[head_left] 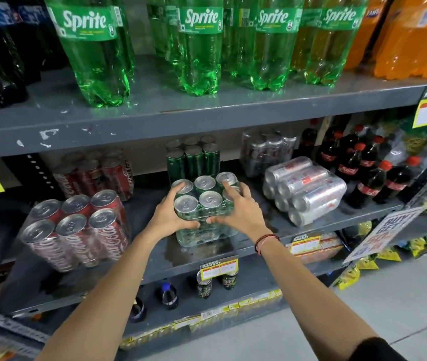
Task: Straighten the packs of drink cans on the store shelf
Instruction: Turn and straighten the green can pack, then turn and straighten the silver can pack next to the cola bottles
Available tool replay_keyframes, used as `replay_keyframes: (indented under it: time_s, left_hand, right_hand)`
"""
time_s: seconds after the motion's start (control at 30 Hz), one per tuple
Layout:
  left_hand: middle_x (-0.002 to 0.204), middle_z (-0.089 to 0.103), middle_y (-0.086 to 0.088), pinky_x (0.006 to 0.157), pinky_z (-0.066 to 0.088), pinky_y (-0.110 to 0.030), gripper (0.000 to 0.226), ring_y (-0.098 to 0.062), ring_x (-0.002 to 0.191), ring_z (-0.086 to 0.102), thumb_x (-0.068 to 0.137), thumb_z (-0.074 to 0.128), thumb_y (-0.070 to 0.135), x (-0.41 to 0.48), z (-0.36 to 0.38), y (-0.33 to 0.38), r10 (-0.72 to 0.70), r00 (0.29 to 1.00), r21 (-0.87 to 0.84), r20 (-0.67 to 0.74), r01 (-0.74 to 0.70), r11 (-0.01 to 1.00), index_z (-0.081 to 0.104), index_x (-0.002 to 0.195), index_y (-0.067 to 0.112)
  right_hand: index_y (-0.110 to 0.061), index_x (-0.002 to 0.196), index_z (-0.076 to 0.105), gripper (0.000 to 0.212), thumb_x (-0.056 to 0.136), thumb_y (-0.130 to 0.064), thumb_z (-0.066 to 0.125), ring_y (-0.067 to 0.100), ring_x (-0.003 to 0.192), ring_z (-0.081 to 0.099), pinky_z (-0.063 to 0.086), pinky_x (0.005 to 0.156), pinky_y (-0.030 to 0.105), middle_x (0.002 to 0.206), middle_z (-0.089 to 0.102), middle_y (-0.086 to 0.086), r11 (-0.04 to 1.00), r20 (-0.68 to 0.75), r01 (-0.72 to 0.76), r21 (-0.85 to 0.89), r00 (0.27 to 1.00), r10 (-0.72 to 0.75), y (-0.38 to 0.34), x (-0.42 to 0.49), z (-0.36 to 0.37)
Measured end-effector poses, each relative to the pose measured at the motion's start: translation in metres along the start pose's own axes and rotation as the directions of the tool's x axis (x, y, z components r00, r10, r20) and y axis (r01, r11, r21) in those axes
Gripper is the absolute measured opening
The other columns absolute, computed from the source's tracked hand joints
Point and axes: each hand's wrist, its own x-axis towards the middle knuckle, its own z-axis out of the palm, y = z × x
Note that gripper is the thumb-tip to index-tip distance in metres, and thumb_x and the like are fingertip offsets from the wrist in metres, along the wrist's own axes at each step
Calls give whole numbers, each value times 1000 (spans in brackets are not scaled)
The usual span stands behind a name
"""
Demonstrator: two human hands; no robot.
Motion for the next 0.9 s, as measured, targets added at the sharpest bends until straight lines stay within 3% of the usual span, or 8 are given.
replay_keyframes:
  time_s: [0.2, 0.3, 0.4, 0.5, 0.57, 0.63, 0.73, 0.9]
  left_hand:
    - [149, 33, 4, 102, 34, -31, 114, -16, 132, 33, 50, 90, 29, -2, -3, 7, -40, 999, 28, 30, 39, 999, 22, 141, 41]
    - [157, 13, -10, 113, 25, -44, 123, -27, 144, 13, 49, 91, 33, -1, -7, 18, -109, 992, 172, 56, 98, 980, 14, 146, 36]
    - [158, -2, -14, 115, 16, -53, 126, -32, 145, -3, 50, 87, 45, 5, -7, 48, -98, 994, 285, 40, 82, 955, 7, 147, 34]
    - [158, 10, -9, 113, 22, -53, 120, -31, 145, 8, 56, 80, 57, 23, 7, 93, 10, 1000, 310, 29, -18, 951, 5, 147, 32]
    - [158, 13, -8, 114, 24, -48, 113, -30, 144, 13, 63, 74, 58, 42, 26, 122, 82, 996, 318, 36, -89, 944, 6, 148, 28]
    - [159, 9, -6, 114, 25, -44, 108, -28, 144, 14, 67, 72, 56, 61, 52, 145, 152, 984, 322, 90, -173, 931, 6, 148, 28]
    - [159, 5, -5, 114, 23, -36, 110, -26, 144, 14, 68, 73, 53, 83, 93, 168, 169, 952, 334, 254, -251, 909, 2, 148, 29]
    - [158, 11, -4, 112, 20, -31, 105, -23, 143, 18, 74, 70, 51, 117, 151, 188, 78, 883, 332, 463, -254, 909, 0, 149, 27]
  right_hand:
    - [-38, 146, 20, 112, 53, -66, 77, 34, 132, 41, 43, 103, 47, 154, 13, 8, 998, 48, -4, 57, 999, 1, 0, 0, -4]
    - [-38, 146, 18, 109, 58, -63, 76, 27, 138, 33, 34, 111, 43, 154, 12, 8, 958, 88, -17, 287, 996, -8, 7, -4, -15]
    - [-36, 147, 18, 98, 67, -65, 68, 25, 143, 21, 26, 111, 39, 155, 14, 8, 930, -20, -18, 368, 999, 27, 25, -6, -40]
    - [-30, 147, 23, 90, 73, -65, 62, 27, 142, 22, 26, 113, 41, 155, 18, 9, 909, -147, -28, 416, 984, 98, 54, -2, -76]
    - [-27, 146, 25, 85, 77, -61, 61, 26, 140, 26, 29, 111, 36, 153, 20, 10, 893, -203, -54, 446, 966, 160, 77, 1, -100]
    - [-24, 147, 26, 80, 82, -57, 58, 29, 137, 31, 32, 109, 36, 152, 22, 13, 901, -237, -111, 420, 945, 227, 103, 4, -120]
    - [-22, 148, 20, 79, 86, -60, 50, 40, 135, 29, 33, 108, 50, 152, 20, 19, 898, -220, -286, 334, 903, 369, 144, 8, -140]
    - [-24, 151, 5, 98, 77, -68, 53, 45, 138, 23, 28, 109, 50, 155, 5, 25, 776, -20, -522, 354, 826, 564, 193, 17, -148]
